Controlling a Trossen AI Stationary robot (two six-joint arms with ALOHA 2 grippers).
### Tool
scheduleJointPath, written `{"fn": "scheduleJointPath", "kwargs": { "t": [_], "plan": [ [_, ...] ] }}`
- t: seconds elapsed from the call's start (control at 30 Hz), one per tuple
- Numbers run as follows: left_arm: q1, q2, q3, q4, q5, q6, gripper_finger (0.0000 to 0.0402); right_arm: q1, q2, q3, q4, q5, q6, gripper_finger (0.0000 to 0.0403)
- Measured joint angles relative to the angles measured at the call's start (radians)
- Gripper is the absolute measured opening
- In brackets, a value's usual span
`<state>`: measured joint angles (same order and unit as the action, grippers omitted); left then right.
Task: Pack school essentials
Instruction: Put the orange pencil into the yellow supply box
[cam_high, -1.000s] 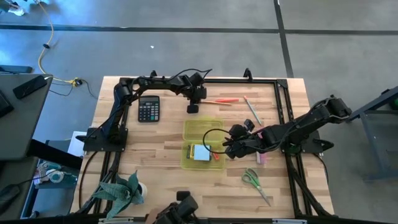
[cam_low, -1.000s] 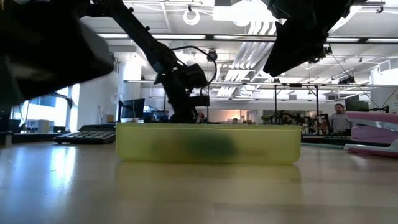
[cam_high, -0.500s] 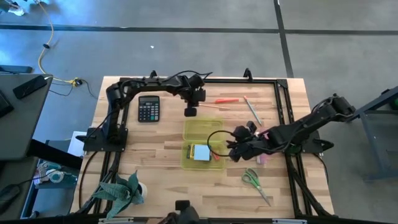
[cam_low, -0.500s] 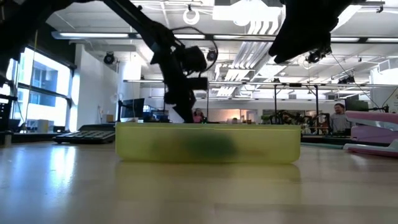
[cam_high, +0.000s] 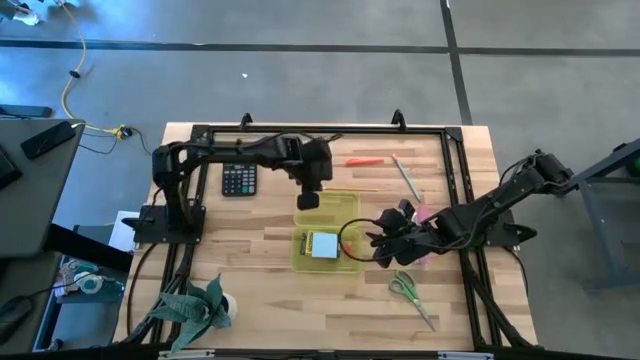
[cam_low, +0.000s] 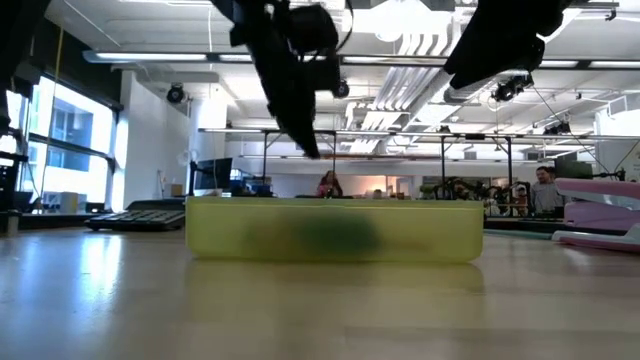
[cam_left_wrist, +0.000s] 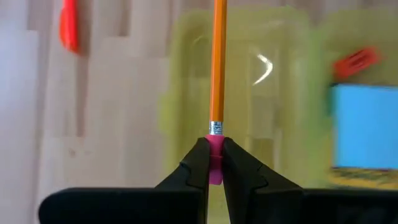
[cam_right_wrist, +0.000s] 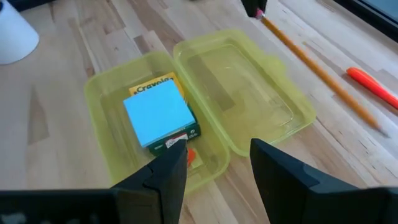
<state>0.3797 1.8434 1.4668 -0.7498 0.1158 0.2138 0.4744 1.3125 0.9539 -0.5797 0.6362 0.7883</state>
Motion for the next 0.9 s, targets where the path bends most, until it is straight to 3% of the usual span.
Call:
{"fn": "scheduleJointPath", "kwargs": {
  "t": [0.2,0.43,0.9],
  "plan": [
    [-0.111,-0.052,0.000,-0.061,-0.019,-0.145,0.0014,0.008,-0.022,0.000,-0.015,0.003,0.025,0.0165],
    [-0.257,-0.067,0.000,-0.144,-0.175,-0.366,0.0014,0.043,-0.032,0.000,-0.008,0.007,0.023,0.0165],
    [-0.523,-0.067,0.000,-0.242,-0.335,-0.700,0.0014,0.050,-0.082,0.000,-0.008,0.052,0.008,0.0165]
  ]
}}
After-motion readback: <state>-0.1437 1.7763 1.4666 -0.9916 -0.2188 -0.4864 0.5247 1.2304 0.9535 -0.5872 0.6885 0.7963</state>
